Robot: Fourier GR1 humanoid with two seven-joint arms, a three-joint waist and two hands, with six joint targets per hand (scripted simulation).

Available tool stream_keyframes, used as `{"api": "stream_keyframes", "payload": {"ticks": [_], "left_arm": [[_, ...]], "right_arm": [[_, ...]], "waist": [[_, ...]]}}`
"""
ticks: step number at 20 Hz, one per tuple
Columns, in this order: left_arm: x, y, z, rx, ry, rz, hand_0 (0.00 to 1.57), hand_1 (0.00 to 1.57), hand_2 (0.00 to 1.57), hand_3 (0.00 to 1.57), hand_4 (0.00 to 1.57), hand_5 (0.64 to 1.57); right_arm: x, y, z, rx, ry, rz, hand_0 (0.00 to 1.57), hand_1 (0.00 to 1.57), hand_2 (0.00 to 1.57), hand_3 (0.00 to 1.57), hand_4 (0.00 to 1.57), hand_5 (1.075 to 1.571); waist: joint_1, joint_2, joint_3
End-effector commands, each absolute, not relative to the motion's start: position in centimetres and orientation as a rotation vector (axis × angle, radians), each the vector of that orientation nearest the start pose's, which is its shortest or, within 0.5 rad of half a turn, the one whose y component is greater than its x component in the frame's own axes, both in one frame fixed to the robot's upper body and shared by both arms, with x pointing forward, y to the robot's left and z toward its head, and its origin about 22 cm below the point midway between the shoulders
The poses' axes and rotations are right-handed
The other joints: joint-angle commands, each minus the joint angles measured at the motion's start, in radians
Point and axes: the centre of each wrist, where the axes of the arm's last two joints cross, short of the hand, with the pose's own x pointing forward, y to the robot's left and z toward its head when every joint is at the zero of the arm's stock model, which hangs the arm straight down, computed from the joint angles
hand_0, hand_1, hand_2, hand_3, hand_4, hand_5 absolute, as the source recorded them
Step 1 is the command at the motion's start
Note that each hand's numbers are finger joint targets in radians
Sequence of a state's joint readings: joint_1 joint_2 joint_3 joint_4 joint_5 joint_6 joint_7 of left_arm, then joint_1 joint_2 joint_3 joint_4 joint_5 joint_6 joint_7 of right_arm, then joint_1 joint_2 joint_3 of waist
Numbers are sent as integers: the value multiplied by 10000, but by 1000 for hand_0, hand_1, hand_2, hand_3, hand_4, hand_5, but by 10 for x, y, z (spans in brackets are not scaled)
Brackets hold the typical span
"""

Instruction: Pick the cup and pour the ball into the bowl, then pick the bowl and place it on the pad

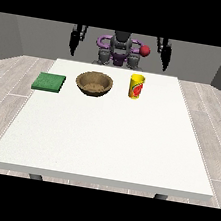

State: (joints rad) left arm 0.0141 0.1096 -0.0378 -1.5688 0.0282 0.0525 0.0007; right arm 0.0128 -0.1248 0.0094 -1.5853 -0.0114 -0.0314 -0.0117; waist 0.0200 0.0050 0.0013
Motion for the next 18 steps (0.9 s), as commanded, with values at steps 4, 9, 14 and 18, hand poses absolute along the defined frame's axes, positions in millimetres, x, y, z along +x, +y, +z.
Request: {"api": "stream_keyframes", "payload": {"ticks": [4,9,14,18], "left_arm": [[241,252,29,911,-15862,-817,0,0,0,0,0,1557],[264,244,78,-76,-16458,816,0,0,0,0,0,1557],[264,288,69,209,-17701,782,0,0,0,0,0,1547],[285,285,87,88,-17883,936,0,0,0,0,0,1542]], "right_arm": [[240,-264,33,-1313,-16015,958,0,0,0,0,0,1569],[227,-325,42,-39,-15903,542,0,0,0,0,0,1570],[235,-342,61,-109,-17085,130,0,0,0,0,0,1570],[239,-330,54,189,-17215,471,0,0,0,0,0,1570]], "waist": [[-75,-2265,-25],[-648,-2012,-3],[-613,-605,-15],[-714,-227,-13]]}}
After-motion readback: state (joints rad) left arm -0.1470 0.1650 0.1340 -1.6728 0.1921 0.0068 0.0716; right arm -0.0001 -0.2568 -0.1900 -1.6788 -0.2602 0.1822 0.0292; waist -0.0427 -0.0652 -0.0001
